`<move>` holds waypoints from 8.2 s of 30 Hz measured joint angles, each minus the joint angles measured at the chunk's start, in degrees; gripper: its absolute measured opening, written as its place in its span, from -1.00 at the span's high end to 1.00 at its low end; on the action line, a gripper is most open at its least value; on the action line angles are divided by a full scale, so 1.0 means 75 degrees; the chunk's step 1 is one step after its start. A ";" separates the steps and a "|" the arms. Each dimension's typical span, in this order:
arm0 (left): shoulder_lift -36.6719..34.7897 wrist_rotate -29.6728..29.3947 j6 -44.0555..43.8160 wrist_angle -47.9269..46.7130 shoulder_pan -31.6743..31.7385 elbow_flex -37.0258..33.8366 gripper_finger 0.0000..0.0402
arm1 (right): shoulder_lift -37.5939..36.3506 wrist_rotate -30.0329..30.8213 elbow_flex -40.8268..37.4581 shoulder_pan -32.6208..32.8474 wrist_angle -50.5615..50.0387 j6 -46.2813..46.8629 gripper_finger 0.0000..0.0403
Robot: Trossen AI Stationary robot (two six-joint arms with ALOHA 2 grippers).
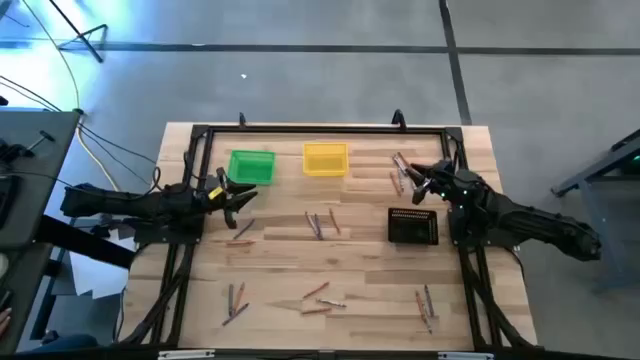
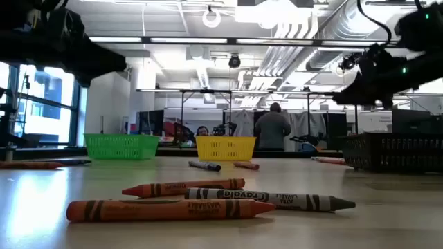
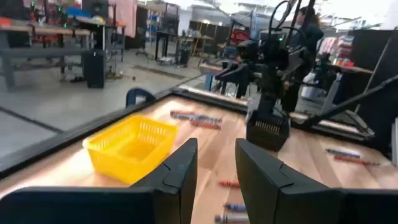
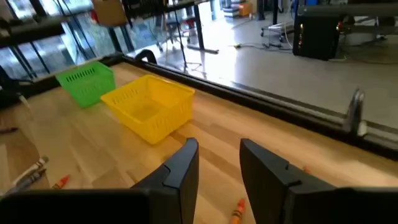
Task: Sort crayons
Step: Put the gray crayon into the yellow bin, then put the orange crayon into the black bin
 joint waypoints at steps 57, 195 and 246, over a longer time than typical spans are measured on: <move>-0.0003 -0.1261 0.0076 0.1454 -0.0228 0.0533 0.51 | 0.2369 0.1097 0.4332 -0.0038 -0.5595 0.1195 0.44; 0.1198 -0.5176 0.2211 0.0407 0.0099 0.2557 0.51 | 1.2909 -0.0974 1.0016 0.0081 -0.1230 -0.0490 0.97; 0.1198 -0.5176 0.2231 -0.0001 0.0096 0.2555 0.51 | 1.0808 0.0342 1.0002 -0.1278 -0.9624 0.0214 0.44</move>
